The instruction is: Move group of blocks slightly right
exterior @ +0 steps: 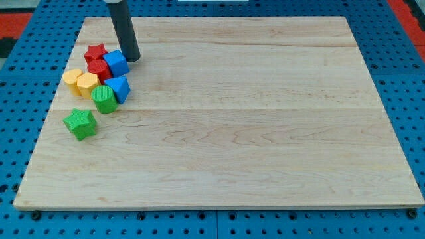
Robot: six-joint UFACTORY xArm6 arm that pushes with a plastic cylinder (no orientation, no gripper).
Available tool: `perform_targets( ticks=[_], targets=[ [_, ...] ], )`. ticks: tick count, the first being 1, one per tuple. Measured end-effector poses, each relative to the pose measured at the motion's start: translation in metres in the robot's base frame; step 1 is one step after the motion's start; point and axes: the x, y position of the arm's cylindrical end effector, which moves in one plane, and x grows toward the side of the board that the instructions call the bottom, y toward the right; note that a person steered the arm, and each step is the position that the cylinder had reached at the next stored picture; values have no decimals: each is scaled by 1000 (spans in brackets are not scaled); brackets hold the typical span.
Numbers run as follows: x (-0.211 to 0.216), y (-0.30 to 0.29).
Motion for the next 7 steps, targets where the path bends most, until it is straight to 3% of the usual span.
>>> perform_targets(
  ticks=[3,4,5,7],
  targets=[
    [0,27],
    [-18,48],
    [-53,10],
    [-54,-144]
  ],
)
